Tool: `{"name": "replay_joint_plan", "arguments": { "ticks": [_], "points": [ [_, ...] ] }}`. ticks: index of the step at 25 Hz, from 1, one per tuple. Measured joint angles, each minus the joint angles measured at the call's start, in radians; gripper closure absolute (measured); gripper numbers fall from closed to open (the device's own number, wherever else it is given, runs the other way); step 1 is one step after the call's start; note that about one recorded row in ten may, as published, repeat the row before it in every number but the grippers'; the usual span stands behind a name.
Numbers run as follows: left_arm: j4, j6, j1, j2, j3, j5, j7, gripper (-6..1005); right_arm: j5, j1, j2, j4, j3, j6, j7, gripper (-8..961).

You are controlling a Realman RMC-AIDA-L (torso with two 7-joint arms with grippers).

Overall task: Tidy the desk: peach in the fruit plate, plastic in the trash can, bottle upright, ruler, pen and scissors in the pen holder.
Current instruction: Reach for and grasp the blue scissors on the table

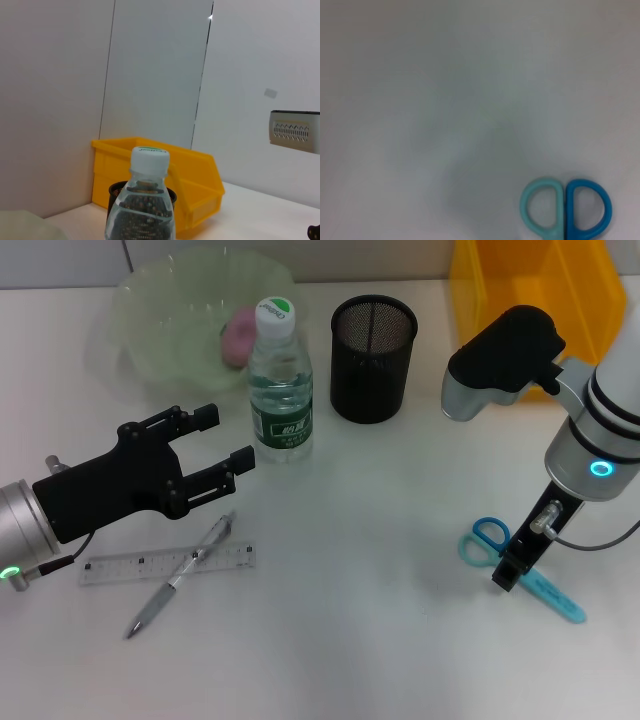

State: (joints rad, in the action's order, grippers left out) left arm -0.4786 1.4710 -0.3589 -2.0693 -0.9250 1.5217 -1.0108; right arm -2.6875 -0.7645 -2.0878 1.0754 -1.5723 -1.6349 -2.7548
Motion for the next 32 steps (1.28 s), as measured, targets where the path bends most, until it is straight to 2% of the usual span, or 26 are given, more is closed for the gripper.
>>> {"name": "replay_joint_plan", "arguments": {
  "ticks": [11, 21, 27, 32],
  "points": [
    [0.003, -0.002, 0.0, 0.0, 0.0, 0.0, 0.001, 273, 0.0, 0.005, 0.001, -0.001, -0.011, 0.007, -0.002, 483],
    [0.012, -0.002, 0.0, 0.0, 0.002, 0.0, 0.011, 273, 0.0, 0.01, 0.002, 0.006, -0.011, 0.009, -0.001, 667],
    [0.012, -0.002, 0.0, 0.0, 0.002, -0.001, 0.011, 273, 0.0, 0.031, 0.001, 0.042, -0.011, 0.012, 0.004, 663],
    [0.012, -0.001, 0.0, 0.0, 0.003, -0.001, 0.011, 273, 0.0, 0.04, 0.0, 0.056, -0.011, 0.013, 0.004, 731]
  ]
}}
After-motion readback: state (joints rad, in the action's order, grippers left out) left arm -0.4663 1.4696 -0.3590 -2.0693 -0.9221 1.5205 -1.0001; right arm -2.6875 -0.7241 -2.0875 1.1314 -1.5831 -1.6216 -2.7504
